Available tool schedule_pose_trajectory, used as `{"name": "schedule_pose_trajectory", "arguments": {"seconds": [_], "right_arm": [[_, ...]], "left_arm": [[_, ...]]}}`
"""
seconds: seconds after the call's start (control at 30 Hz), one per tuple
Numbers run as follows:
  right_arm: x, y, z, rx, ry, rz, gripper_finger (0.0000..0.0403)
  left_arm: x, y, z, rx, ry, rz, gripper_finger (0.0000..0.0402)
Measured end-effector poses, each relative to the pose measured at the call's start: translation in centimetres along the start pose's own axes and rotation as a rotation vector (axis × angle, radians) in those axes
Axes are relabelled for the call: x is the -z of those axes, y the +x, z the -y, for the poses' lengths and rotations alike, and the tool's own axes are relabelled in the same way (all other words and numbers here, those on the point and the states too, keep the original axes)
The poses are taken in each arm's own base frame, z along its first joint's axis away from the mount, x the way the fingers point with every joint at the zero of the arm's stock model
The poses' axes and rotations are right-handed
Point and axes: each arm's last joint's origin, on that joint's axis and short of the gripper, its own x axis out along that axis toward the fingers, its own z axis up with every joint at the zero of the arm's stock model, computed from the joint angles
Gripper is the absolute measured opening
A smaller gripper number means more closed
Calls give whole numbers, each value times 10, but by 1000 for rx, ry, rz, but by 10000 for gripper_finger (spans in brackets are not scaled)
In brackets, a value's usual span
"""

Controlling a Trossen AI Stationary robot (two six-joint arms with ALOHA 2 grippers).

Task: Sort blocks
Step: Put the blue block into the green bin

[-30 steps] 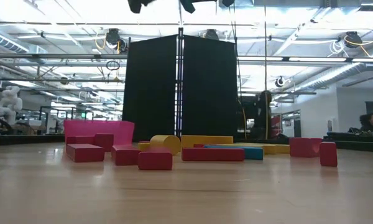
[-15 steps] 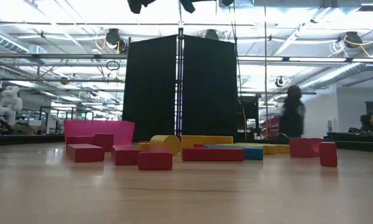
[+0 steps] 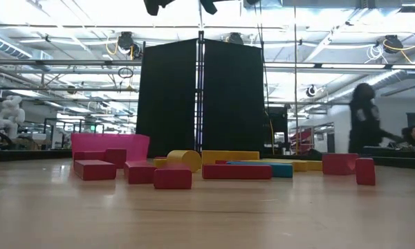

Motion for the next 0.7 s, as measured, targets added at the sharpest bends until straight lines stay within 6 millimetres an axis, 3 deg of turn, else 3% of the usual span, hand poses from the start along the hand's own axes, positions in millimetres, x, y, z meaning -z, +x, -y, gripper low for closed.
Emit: {"name": "schedule_pose_trajectory", "arguments": {"seconds": [0.33, 0.7], "right_arm": [[-1, -1, -1, -17, -31, 3, 114], [-1, -1, -2, -19, -44, 4, 114]], "left_arm": [[-4, 0, -6, 32, 11, -17, 286], [-2, 4, -21, -6, -36, -87, 283]]}}
